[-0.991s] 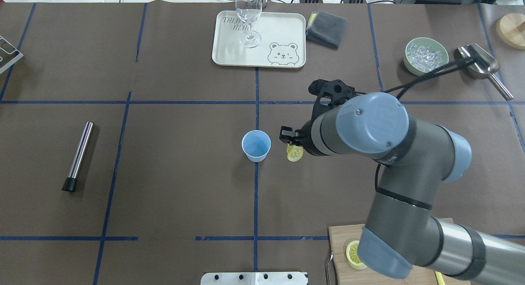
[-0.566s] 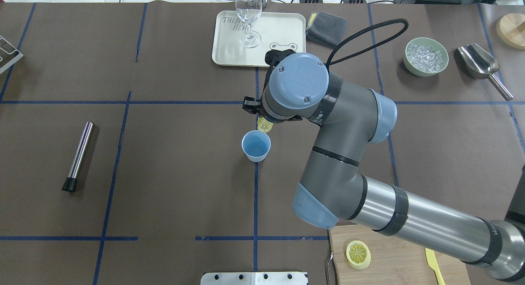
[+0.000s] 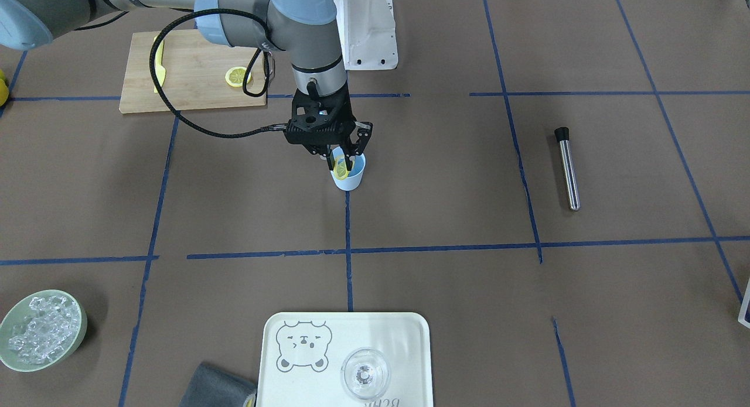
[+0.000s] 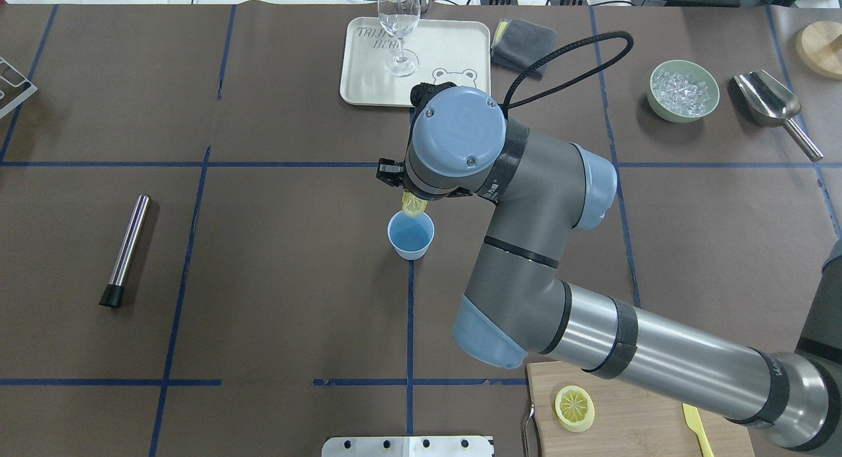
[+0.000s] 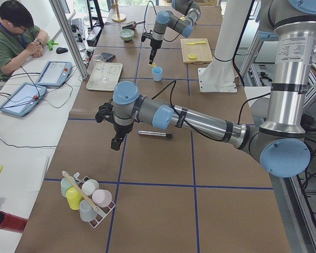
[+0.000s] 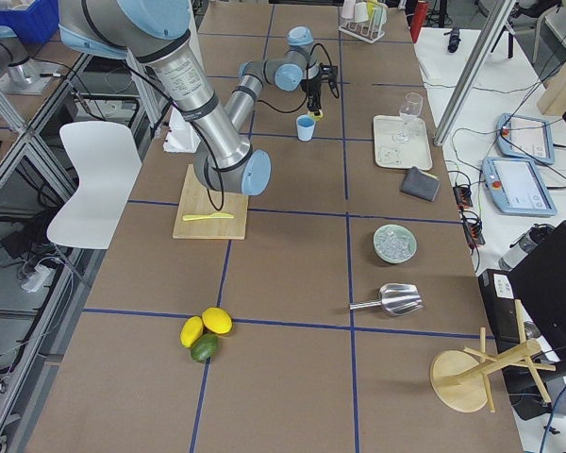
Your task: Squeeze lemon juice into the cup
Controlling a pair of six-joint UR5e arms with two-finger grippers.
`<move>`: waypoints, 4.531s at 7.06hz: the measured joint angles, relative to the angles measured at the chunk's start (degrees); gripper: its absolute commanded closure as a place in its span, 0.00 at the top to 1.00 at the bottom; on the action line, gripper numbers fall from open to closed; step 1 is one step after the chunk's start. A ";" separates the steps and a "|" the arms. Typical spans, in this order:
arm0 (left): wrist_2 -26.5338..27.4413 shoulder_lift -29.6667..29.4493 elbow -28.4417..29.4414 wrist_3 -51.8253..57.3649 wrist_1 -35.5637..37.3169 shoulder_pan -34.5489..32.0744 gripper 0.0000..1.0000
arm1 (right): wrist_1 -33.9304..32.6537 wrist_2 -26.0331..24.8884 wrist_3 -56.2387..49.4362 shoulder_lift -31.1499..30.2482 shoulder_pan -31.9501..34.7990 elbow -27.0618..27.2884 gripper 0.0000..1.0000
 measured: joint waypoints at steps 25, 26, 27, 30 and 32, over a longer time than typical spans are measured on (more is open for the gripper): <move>5.08 -7.54 13.54 -40.17 -13.53 34.13 1.00 | -9.50 23.84 -44.01 -27.46 28.11 14.52 1.00; 5.09 -7.56 13.70 -40.15 -13.54 34.27 1.00 | -9.50 23.84 -44.01 -27.46 28.11 14.52 1.00; 5.10 -7.59 13.86 -40.11 -13.54 34.33 1.00 | -9.50 23.83 -44.01 -27.46 28.11 14.52 1.00; 5.10 -7.83 14.45 -40.08 -13.54 34.43 0.93 | -9.50 23.80 -44.00 -27.41 28.11 14.55 1.00; 5.82 -7.94 14.75 -40.17 -13.54 34.57 0.41 | -9.50 23.85 -44.01 -27.39 28.11 14.58 1.00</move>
